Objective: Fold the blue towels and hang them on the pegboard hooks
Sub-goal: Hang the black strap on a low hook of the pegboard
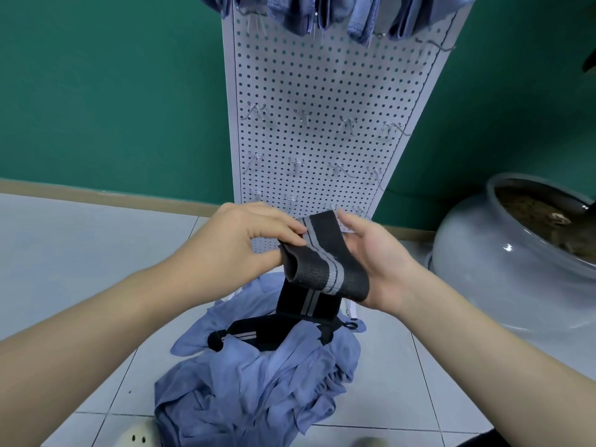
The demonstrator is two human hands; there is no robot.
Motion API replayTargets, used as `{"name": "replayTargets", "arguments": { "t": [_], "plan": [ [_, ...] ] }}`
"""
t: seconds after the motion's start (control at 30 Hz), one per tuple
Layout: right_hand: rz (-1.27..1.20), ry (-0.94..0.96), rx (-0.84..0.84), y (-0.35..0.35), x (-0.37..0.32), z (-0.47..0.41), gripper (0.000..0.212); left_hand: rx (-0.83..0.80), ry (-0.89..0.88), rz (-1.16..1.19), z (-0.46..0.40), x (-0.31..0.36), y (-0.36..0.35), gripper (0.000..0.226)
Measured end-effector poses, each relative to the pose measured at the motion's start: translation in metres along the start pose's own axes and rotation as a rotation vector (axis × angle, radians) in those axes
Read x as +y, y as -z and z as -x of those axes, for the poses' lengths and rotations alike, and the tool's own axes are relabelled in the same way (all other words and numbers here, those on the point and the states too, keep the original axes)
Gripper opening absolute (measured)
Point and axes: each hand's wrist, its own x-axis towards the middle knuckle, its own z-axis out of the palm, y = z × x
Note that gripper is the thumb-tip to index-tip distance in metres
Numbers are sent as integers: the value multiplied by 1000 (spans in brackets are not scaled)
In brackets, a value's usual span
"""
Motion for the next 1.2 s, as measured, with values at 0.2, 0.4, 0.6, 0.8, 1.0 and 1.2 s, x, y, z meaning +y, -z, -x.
{"name": "replayTargets", "arguments": {
  "t": [0.2,0.4,0.6,0.8,1.0,1.2],
  "plan": [
    [261,130,33,7,7,0,26,-266,-64,-251,2,0,2,39],
    [764,357,84,8,14,0,18,-187,115,-54,-1,-2,5,34],
    [761,388,-12,-5,22,2,22,-349,202,-209,-5,-10,0,43],
    [608,232,-131,1,30,0,17,-130,131,-332,-12,-12,1,43],
    [766,332,-44,-3,35,-2,9,-84,170,-133,-15,-40,7,46],
    [1324,516,280,-1,64,-27,32,-231,425,-42,-1,-71,18,28]
  ]
}}
